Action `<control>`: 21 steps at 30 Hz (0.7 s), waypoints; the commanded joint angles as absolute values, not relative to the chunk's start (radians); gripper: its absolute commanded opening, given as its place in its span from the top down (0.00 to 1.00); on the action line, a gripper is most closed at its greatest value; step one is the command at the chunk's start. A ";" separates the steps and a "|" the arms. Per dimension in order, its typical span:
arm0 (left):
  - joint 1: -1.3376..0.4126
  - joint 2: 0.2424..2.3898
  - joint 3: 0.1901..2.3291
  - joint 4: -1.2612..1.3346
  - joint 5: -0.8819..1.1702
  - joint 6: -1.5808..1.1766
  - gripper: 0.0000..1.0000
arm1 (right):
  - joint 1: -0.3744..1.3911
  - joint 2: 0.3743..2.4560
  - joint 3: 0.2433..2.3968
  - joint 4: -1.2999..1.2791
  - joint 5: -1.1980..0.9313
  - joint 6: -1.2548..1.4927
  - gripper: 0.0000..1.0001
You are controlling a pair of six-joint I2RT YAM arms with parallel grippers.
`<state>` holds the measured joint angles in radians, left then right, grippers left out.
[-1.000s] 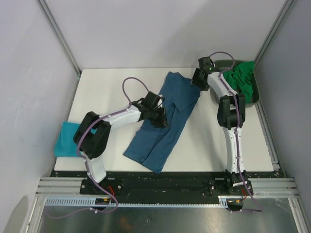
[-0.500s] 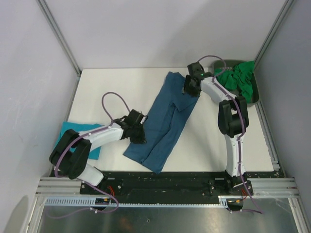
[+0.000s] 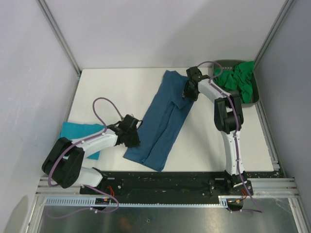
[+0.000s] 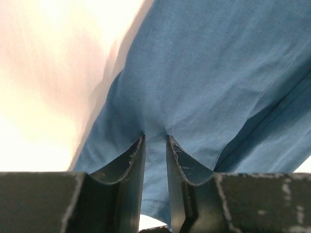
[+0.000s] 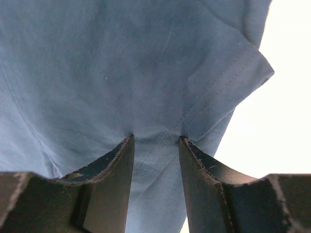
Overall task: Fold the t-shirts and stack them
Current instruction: Rotate the tshirt 90 degrees
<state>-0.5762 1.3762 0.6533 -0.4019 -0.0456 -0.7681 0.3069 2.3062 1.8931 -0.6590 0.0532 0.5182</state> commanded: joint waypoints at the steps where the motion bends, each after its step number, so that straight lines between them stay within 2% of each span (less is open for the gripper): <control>1: -0.584 1.391 0.669 -0.424 -0.018 -0.820 0.71 | 0.265 2.445 2.056 -0.677 0.075 0.475 0.54; 6: -0.617 1.480 0.782 -0.421 0.024 -0.850 0.72 | 0.225 2.576 2.268 -0.727 0.085 0.434 0.53; 11: -0.665 1.595 0.896 -0.417 0.048 -0.860 0.72 | 0.211 2.636 2.440 -0.766 0.076 0.381 0.49; 17: -0.675 1.595 0.942 -0.417 0.068 -0.812 0.70 | 0.239 2.438 2.360 -0.774 0.080 0.369 0.39; 21: -0.679 1.558 0.972 -0.418 0.137 -0.714 0.66 | 0.264 2.267 2.276 -0.831 0.101 0.402 0.36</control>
